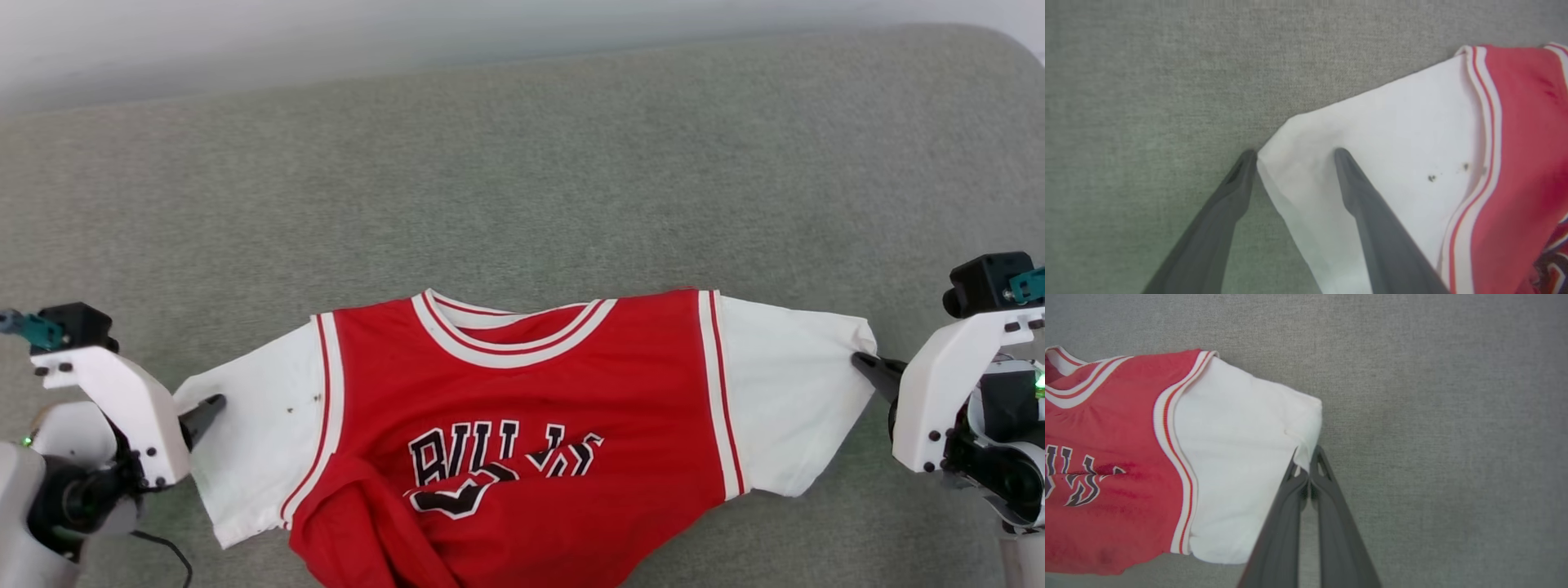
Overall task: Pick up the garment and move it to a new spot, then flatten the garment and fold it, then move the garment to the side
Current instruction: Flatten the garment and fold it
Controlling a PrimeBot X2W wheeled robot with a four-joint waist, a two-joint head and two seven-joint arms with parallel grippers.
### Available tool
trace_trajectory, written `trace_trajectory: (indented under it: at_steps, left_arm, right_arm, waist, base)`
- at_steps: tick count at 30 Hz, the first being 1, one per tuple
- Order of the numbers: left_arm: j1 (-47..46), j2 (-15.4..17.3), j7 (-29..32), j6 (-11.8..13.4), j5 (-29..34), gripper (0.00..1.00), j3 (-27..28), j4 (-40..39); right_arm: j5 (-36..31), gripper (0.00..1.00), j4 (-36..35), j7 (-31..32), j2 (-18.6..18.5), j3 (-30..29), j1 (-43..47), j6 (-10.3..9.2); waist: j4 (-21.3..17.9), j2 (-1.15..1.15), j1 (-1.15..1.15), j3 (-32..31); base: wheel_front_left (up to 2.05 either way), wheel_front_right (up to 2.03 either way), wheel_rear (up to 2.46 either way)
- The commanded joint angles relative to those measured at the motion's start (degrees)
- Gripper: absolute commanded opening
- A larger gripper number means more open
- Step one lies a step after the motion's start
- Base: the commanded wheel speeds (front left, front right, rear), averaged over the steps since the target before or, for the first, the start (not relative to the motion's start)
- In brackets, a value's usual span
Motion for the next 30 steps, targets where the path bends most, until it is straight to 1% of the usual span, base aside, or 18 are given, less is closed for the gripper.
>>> trace_trajectory:
  at_steps: [1,4,5,7,8,9,10,13,16,19,25,30]
  left_arm:
    - [-0.7,-0.1,1.4,0.3,0.0,1.00,-0.7,1.3]
    - [-0.8,-0.9,4.4,0.1,-0.5,1.00,-2.5,3.3]
    - [-0.8,-0.9,4.4,0.1,-0.5,1.00,-2.5,3.3]
    - [-0.2,-2.6,7.4,0.2,-1.7,1.00,-4.1,4.6]
    - [0.3,-3.4,8.7,0.0,-2.3,0.48,-4.8,5.1]
    - [0.6,-4.2,9.3,-0.2,-2.8,0.02,-5.3,5.3]
    - [0.5,-4.8,9.6,-0.3,-3.2,0.00,-5.5,5.4]
    - [0.1,-5.5,8.4,-0.7,-2.5,0.00,-5.8,5.3]
    - [-1.3,-5.0,6.0,-1.3,-1.1,0.00,-5.6,4.9]
    - [-3.6,-4.2,2.3,-1.6,1.0,0.00,-4.7,3.9]
    - [-8.4,-2.4,-5.0,-0.7,6.6,0.00,-3.8,1.2]
    - [-13.6,-2.7,-9.4,-0.1,10.5,0.00,-3.9,-1.2]
  right_arm:
    - [0.4,0.00,0.1,-0.4,0.2,0.3,-0.5,-0.04]
    - [0.6,0.00,0.4,-0.6,0.2,0.6,-0.5,-0.04]
    - [0.6,0.00,0.4,-0.6,0.2,0.6,-0.5,-0.04]
    - [0.8,0.00,0.5,-0.7,0.1,0.8,-0.6,-0.04]
    - [0.9,0.00,0.6,-0.8,0.1,0.8,-0.6,-0.04]
    - [0.8,0.00,0.7,-0.9,0.0,0.8,-0.7,-0.04]
    - [0.6,0.00,0.8,-1.1,-0.1,0.7,-0.7,-0.04]
    - [0.3,0.00,1.0,-1.2,-0.6,0.3,-0.6,-0.04]
    - [-0.2,0.00,0.9,-1.1,-1.1,-0.1,-0.6,-0.04]
    - [-0.7,0.00,0.4,-0.8,-1.3,-0.3,-0.7,-0.04]
    - [-1.9,0.00,-1.1,-1.2,-2.3,-0.9,-1.9,-0.04]
    - [-3.5,0.00,-0.4,-1.7,-3.8,-1.9,-5.1,-0.04]
  waist:
    - [-1.6,0.00,0.00,1.6]
    - [-2.1,0.00,0.00,2.2]
    - [-2.1,0.00,0.00,2.2]
    - [-2.3,0.00,0.00,2.5]
    - [-2.4,0.00,0.00,2.5]
    - [-2.4,0.00,0.00,2.5]
    - [-2.3,0.00,0.00,2.5]
    - [-1.8,0.00,0.00,1.7]
    - [-0.9,0.00,0.00,0.5]
    - [0.1,0.00,0.00,-0.9]
    - [1.8,0.00,0.00,-4.7]
    - [2.9,0.00,0.00,-8.3]
  base:
    - [0.00,0.00,0.00]
    - [0.00,0.00,0.00]
    - [0.00,0.00,0.00]
    - [0.00,0.00,0.00]
    - [0.00,0.00,0.00]
    - [0.00,0.00,0.00]
    - [0.00,0.00,0.00]
    - [0.00,0.00,0.00]
    - [0.00,0.00,0.00]
    - [0.00,0.00,0.00]
    - [0.00,0.00,0.00]
    - [0.00,0.00,0.00]
